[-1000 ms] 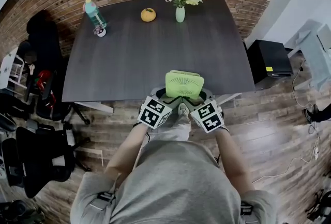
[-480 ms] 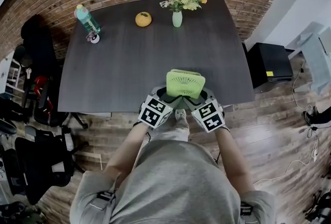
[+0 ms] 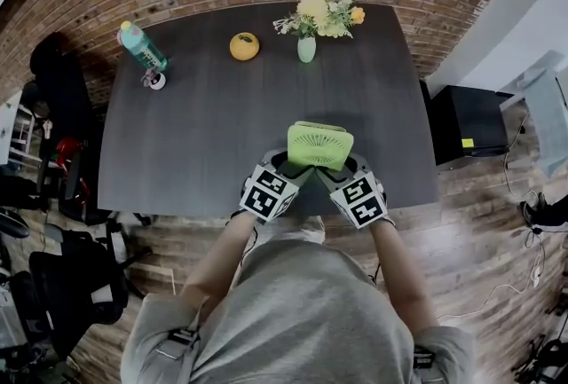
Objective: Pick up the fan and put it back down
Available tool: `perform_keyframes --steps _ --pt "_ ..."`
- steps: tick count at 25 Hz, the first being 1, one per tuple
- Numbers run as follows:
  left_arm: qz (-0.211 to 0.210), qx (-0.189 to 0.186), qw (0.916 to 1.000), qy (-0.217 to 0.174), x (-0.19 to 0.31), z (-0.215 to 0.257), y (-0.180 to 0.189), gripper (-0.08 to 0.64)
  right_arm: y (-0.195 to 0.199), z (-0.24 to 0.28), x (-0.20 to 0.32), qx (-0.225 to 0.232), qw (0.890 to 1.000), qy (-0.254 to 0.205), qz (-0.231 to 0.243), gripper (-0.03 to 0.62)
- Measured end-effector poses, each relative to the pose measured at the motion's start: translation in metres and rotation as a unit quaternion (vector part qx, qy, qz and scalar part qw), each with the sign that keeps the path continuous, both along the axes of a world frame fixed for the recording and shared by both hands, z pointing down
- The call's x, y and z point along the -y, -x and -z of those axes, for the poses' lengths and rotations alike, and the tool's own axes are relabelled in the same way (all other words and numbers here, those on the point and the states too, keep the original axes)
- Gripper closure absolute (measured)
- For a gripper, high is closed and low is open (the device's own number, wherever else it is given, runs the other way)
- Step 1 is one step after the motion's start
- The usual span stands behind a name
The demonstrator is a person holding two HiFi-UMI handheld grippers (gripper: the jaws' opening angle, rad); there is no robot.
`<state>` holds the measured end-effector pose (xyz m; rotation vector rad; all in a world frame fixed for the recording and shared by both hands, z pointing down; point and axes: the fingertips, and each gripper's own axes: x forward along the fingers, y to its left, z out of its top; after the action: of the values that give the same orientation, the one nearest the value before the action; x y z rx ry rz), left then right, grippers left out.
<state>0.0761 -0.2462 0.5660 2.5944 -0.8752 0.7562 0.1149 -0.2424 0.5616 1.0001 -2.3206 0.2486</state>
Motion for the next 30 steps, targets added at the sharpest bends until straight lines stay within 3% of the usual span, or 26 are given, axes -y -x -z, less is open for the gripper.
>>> perform_keyframes --steps 16,30 --pt "0.018 0.011 0.9991 0.038 0.081 -0.027 -0.015 0.304 -0.016 -0.029 0.083 -0.006 0.999 0.044 0.011 0.367" --pt "0.032 0.023 0.9973 0.063 0.12 -0.053 -0.025 0.304 -0.027 -0.055 0.122 -0.016 0.997 0.074 0.014 0.367"
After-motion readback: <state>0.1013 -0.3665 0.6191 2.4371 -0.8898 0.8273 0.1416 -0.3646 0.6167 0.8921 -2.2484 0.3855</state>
